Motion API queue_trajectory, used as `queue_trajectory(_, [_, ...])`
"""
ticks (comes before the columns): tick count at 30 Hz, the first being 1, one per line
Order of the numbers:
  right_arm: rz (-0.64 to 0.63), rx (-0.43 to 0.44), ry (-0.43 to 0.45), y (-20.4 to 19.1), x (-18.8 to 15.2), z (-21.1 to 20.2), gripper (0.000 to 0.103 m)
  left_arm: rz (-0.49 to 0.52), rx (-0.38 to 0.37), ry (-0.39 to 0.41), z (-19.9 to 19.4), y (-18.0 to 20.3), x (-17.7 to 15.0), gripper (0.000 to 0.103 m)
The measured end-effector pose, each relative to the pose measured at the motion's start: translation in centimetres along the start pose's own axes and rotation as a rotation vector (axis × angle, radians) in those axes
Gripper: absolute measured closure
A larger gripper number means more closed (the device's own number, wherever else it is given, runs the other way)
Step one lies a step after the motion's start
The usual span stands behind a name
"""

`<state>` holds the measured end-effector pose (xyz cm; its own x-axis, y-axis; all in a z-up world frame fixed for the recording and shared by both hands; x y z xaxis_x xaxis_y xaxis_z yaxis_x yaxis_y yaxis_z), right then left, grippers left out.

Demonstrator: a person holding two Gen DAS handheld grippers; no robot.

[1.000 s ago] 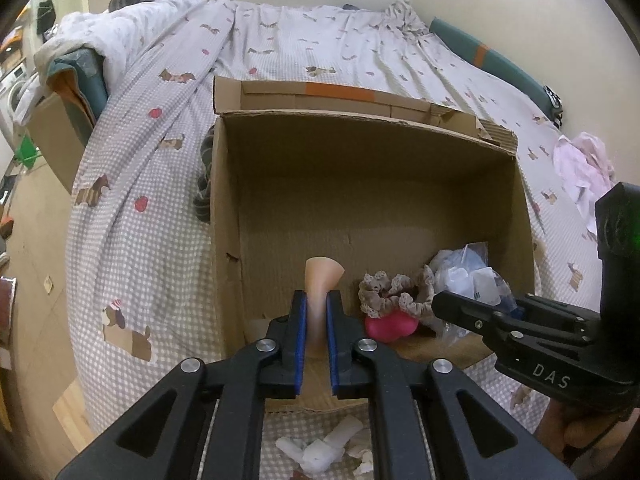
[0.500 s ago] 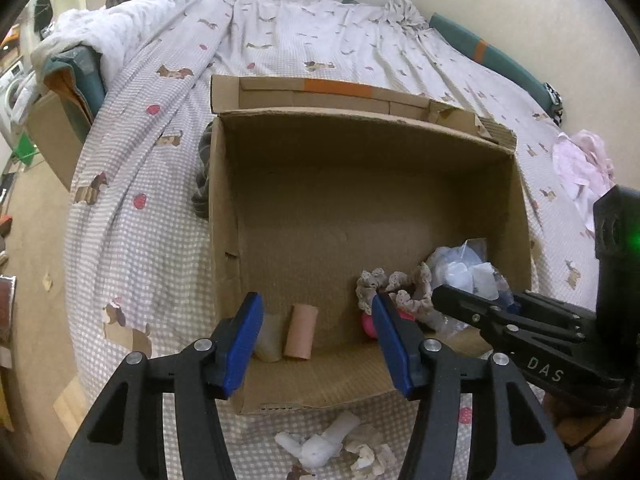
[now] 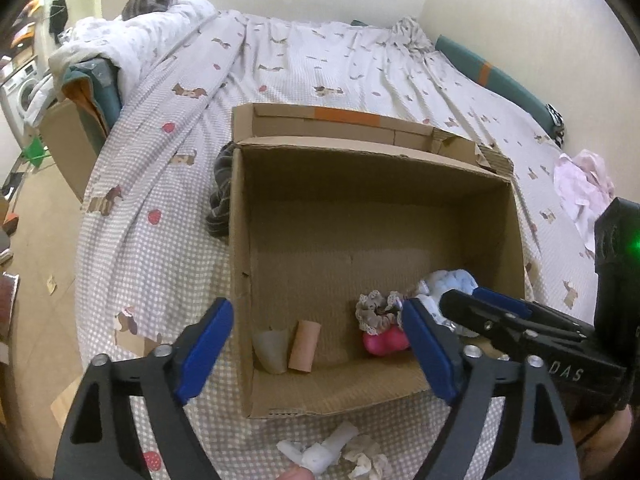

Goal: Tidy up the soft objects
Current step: 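Open the left tool to drop the tube while the right releases the packet into the box, then withdraw both tools from the box toward the sock and lace scrunchie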

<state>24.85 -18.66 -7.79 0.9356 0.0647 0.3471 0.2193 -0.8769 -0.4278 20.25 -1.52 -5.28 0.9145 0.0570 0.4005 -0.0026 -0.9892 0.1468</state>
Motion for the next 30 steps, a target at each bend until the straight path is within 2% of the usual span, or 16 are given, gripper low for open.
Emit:
queue_trajectory(2, [0.017, 0.006, 0.001, 0.3, 0.0, -0.2, 0.025, -0.008, 0.012, 0.001, -0.1, -0.2, -0.1, 0.016])
queue_trajectory(11, [-0.003, -0.004, 0.009, -0.2, -0.3, -0.8, 0.025, -0.016, 0.059, 0.012, -0.8, -0.8, -0.8, 0.016])
queue_trajectory(30, [-0.042, -0.028, 0.008, -1.5, -3.2, -2.9, 0.025, -0.052, 0.084, 0.032, -3.7, -1.9, -4.1, 0.016])
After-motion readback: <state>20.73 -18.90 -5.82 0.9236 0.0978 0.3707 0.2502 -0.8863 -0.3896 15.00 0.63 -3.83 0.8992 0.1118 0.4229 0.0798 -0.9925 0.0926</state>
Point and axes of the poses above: each gripper's, at about its wrist camera, not at the fingertips, and z roughly the way its jaws point, y to its right, x to its top, the point moved 3 cm from there along z, roughly the way its jaws point, and after that the axes turned 10 degrees about -y, right-handed, at the moved point
